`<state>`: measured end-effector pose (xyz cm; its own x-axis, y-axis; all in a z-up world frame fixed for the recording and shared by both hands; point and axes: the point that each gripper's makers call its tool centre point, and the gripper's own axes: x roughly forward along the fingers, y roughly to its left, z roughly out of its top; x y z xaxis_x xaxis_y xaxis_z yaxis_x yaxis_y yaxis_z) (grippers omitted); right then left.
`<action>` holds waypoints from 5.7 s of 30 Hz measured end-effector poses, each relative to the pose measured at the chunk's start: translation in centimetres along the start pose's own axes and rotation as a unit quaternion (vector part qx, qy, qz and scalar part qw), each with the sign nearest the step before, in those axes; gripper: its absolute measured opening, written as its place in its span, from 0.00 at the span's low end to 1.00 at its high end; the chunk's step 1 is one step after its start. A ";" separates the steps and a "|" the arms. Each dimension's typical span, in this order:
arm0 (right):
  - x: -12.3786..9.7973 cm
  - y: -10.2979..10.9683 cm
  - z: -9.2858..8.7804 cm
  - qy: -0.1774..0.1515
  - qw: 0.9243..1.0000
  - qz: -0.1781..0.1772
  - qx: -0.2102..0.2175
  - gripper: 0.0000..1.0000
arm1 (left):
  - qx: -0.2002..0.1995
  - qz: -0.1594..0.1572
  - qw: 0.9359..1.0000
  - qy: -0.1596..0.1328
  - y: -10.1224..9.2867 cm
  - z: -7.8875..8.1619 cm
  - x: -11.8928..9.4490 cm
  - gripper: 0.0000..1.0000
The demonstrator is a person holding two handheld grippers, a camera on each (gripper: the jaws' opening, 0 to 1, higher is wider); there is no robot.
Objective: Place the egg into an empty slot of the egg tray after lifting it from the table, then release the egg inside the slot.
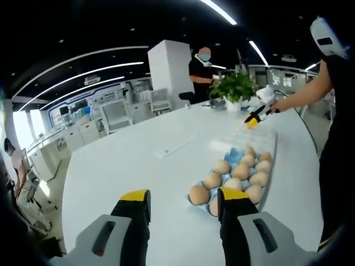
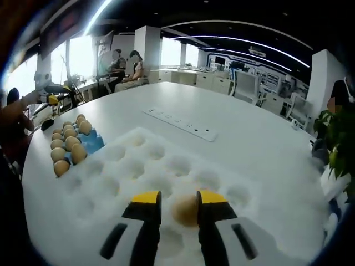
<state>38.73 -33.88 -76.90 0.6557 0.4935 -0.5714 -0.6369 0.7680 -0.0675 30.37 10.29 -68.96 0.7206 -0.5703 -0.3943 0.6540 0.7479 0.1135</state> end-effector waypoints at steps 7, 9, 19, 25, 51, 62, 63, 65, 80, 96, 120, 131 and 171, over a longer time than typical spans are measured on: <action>0.3 -1.3 -2.3 0.059 0.998 -0.024 -0.004 0.26 | 0.001 0.007 1.000 0.003 0.3 -0.2 -0.4 0.49; 0.8 -1.1 -1.9 0.042 0.999 -0.013 0.005 0.26 | 0.000 0.006 1.000 0.001 0.3 -0.1 -0.5 0.49; 1.2 -1.3 -2.2 0.101 0.995 0.006 0.005 0.27 | 0.002 0.008 1.000 0.004 0.3 -0.1 -0.5 0.48; 0.9 -1.2 -2.2 0.095 0.995 -0.003 0.006 0.25 | 0.002 0.008 1.000 0.004 0.3 0.0 -0.4 0.48; -1.3 1.8 3.5 -0.003 0.999 0.021 -0.039 0.24 | 0.000 0.001 1.000 0.002 0.1 -0.1 -0.1 0.49; -0.6 3.8 3.9 -0.007 0.997 0.045 -0.059 0.24 | 0.001 0.000 1.000 0.002 0.0 -0.1 -0.1 0.48; -0.5 4.0 4.0 -0.006 0.997 0.050 -0.060 0.24 | 0.001 0.000 1.000 0.002 0.0 -0.1 -0.1 0.48; -0.4 4.4 4.2 -0.011 0.997 0.055 -0.058 0.24 | 0.000 0.000 1.000 0.002 0.0 -0.2 -0.1 0.49; 1.2 8.3 5.9 -0.030 0.991 0.102 -0.079 0.25 | 0.001 0.002 1.000 0.004 0.0 -0.2 -0.2 0.49; 2.8 11.1 7.8 -0.058 0.986 0.136 -0.081 0.25 | 0.002 0.002 1.000 0.005 0.2 -0.3 -0.3 0.48; 5.8 16.8 10.2 -0.073 0.972 0.197 -0.100 0.25 | 0.000 0.000 1.000 0.007 0.1 -0.3 -0.1 0.48; 6.6 19.1 10.0 -0.066 0.966 0.223 -0.114 0.25 | 0.000 0.000 1.000 0.005 0.0 -0.4 -0.1 0.48; 9.9 21.9 8.3 -0.030 0.959 0.255 -0.121 0.25 | 0.000 0.003 1.000 0.009 0.1 -0.6 -0.5 0.48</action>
<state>34.64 -8.76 -77.29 0.2516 0.8073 -0.5338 -0.9516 0.3070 0.0158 29.93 10.81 -69.34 0.7206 -0.5588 -0.4105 0.6490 0.7519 0.1157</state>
